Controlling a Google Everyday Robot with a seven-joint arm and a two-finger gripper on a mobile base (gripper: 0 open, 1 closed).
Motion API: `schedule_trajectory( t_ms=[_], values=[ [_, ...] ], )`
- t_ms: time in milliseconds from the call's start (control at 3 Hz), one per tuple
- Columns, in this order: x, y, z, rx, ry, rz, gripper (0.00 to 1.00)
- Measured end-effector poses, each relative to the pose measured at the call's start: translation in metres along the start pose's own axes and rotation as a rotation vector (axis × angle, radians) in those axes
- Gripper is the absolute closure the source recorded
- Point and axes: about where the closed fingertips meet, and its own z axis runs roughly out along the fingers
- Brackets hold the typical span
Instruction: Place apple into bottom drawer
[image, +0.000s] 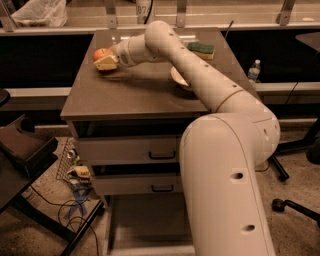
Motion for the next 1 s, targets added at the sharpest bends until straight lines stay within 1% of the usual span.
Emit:
schedule_trajectory(
  t_ms=[333, 667, 1000],
  values=[
    [-0.001, 0.0, 0.0, 0.0, 0.0, 0.0, 1.0],
    [-0.001, 0.0, 0.0, 0.0, 0.0, 0.0, 1.0],
    [-0.014, 0.0, -0.012, 0.019, 0.01, -0.03, 1.0]
  ],
)
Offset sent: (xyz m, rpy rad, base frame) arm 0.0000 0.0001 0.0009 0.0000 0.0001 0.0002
